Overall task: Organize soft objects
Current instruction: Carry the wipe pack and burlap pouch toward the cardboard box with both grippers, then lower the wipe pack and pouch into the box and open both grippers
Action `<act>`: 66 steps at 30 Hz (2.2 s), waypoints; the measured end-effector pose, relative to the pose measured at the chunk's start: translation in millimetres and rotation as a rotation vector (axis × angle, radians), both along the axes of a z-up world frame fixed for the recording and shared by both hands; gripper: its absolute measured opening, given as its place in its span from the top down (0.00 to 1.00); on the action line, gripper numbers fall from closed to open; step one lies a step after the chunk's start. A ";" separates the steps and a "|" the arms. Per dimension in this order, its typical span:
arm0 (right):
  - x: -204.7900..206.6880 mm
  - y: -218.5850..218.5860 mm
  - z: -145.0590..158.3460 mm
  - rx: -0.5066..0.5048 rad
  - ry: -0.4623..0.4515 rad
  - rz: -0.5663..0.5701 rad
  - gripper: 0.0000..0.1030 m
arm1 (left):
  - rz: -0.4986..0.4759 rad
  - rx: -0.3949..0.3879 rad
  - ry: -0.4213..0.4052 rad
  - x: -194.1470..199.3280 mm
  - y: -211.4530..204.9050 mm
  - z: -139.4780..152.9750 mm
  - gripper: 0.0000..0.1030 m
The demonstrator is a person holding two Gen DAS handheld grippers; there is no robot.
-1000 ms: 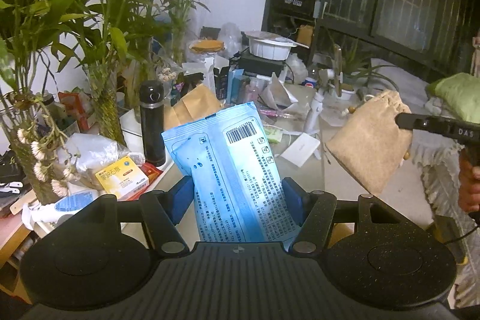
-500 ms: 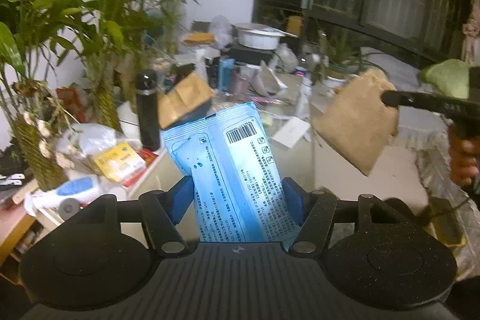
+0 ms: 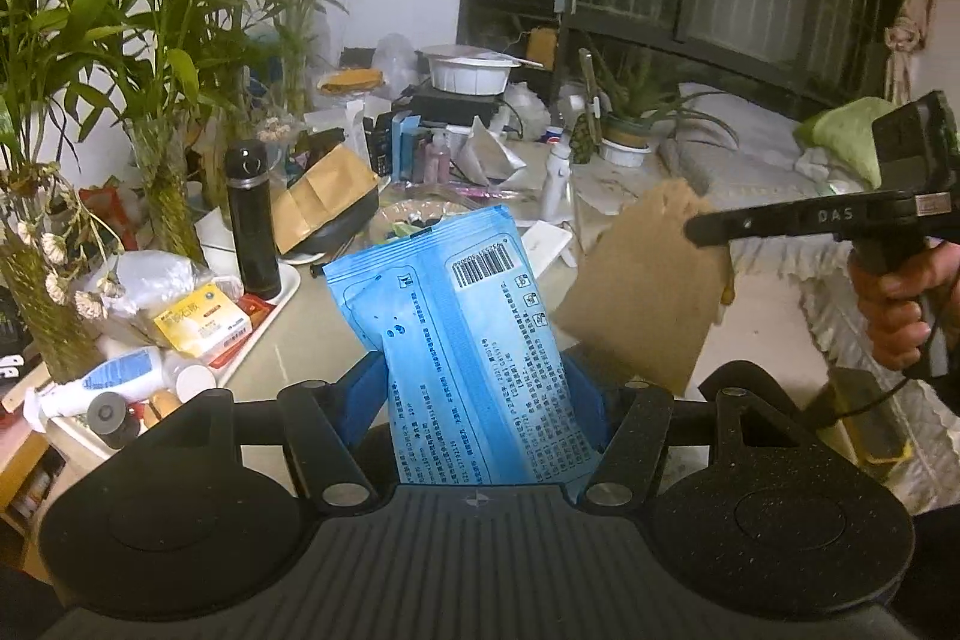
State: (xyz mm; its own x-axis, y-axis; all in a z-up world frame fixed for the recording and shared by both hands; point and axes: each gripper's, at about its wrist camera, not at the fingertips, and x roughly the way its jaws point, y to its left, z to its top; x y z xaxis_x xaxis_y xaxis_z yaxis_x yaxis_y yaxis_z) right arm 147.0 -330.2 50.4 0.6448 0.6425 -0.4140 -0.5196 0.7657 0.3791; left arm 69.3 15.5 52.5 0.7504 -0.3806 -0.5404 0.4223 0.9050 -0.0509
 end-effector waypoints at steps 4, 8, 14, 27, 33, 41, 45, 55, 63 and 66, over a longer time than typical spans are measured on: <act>-12.7 26.8 3.4 -0.113 0.023 -0.072 0.86 | 0.003 0.005 -0.002 -5.2 -3.4 -1.7 0.39; -29.8 66.1 -0.9 -0.278 -0.026 -0.125 0.82 | 0.001 0.025 -0.006 -8.7 -8.6 -3.2 0.39; -32.9 85.5 -15.4 -0.214 0.055 0.030 0.40 | 0.002 0.031 0.008 -12.3 -8.7 -3.0 0.39; -19.7 12.4 0.4 -0.062 0.022 -0.138 0.06 | -0.068 0.014 0.059 3.1 -40.7 2.9 0.38; -22.5 0.5 -2.4 -0.035 0.015 -0.155 0.06 | -0.122 -0.102 0.162 30.8 -58.7 -5.8 0.36; -25.4 2.5 -10.8 -0.067 0.018 -0.138 0.05 | -0.115 -0.248 0.250 52.1 -45.6 -27.9 0.21; -24.9 0.6 -15.1 -0.069 0.027 -0.136 0.05 | -0.061 -0.200 0.203 42.2 -35.0 -22.4 0.21; -15.2 16.9 -28.0 -0.109 0.074 -0.103 0.00 | 0.118 -0.101 0.178 25.1 7.1 -17.9 0.21; -5.5 36.4 -31.3 -0.149 0.082 -0.073 0.00 | 0.189 -0.113 0.163 18.5 34.6 -22.6 0.21; 1.7 39.6 -29.7 -0.163 0.078 -0.070 0.00 | 0.203 -0.102 0.155 19.5 39.7 -26.6 0.21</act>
State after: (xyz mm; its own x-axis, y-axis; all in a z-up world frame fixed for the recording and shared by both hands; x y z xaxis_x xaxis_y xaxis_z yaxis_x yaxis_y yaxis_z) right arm 148.7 -290.6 20.7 0.6476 0.5177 -0.5591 -0.4367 0.8535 0.2844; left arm 88.8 55.2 25.9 0.7282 -0.2894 -0.6213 0.2128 0.9571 -0.1964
